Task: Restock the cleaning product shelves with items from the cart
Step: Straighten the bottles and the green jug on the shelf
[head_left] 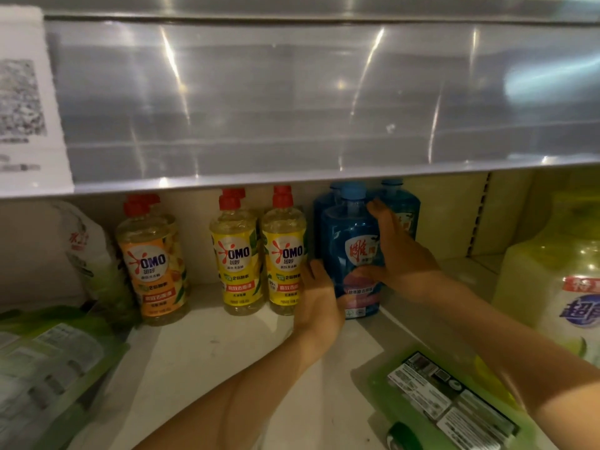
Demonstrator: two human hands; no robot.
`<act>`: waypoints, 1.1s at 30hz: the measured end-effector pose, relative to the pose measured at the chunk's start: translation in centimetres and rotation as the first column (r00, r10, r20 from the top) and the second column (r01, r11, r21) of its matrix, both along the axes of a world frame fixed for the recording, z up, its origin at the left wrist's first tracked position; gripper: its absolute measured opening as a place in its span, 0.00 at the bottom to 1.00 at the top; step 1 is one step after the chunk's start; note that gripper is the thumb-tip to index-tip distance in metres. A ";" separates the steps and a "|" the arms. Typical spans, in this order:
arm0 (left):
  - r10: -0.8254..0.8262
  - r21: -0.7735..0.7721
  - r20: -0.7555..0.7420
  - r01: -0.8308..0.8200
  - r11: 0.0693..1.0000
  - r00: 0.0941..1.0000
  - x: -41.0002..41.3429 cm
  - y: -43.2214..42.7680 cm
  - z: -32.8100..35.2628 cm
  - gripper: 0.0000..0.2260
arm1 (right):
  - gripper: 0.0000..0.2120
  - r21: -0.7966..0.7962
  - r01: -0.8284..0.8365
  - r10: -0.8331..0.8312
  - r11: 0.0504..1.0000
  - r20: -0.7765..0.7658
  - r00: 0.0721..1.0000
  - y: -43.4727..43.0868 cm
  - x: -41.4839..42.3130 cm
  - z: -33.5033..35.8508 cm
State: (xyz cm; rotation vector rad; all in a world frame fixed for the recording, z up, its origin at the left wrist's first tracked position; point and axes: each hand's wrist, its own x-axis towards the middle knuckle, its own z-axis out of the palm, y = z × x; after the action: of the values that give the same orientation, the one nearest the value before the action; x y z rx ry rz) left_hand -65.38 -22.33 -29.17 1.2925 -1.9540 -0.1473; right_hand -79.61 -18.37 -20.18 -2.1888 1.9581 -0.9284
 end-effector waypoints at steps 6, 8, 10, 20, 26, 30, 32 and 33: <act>-0.147 0.141 -0.115 0.162 0.977 0.983 1.0 2.9 1.0 0.35 | 0.55 0.064 0.106 -0.091 0.992 -0.205 0.975 2.4 0.8 -0.3; -0.179 0.196 -0.021 0.180 0.964 0.984 1.5 4.6 1.4 0.37 | 0.53 0.102 0.084 -0.058 0.991 -0.232 0.971 3.9 0.8 -0.6; -0.234 0.263 0.023 0.220 0.939 0.972 2.4 6.1 1.6 0.36 | 0.45 0.118 -0.020 0.044 0.993 -0.205 0.978 5.7 0.5 -0.9; -0.802 0.360 0.136 0.725 0.586 0.581 5.4 9.1 1.4 0.25 | 0.42 0.603 -0.317 0.396 0.732 0.001 0.918 15.8 -2.9 -2.8; -0.788 0.285 0.260 0.736 0.615 0.558 4.9 9.0 0.9 0.24 | 0.49 0.399 -0.254 0.317 0.881 -0.101 0.943 17.8 -2.2 -5.5; -0.782 0.276 0.214 0.732 0.624 0.586 4.9 9.3 0.9 0.24 | 0.45 0.282 -0.279 0.294 0.918 -0.011 0.956 17.7 -2.0 -5.7; -0.779 0.284 0.158 0.728 0.625 0.607 5.0 9.4 1.2 0.25 | 0.38 0.207 -0.328 0.305 0.922 0.135 0.943 17.3 -2.0 -5.5; -0.771 0.273 0.123 0.725 0.632 0.625 5.1 9.4 1.5 0.25 | 0.34 0.174 -0.363 0.317 0.915 0.246 0.916 16.9 -2.1 -5.5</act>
State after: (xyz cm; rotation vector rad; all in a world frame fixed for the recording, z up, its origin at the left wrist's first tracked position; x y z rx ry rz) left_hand -60.32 -12.94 -27.66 0.5055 -2.6464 -0.6510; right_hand -81.74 -1.52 -25.65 -2.1115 1.4415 -0.8114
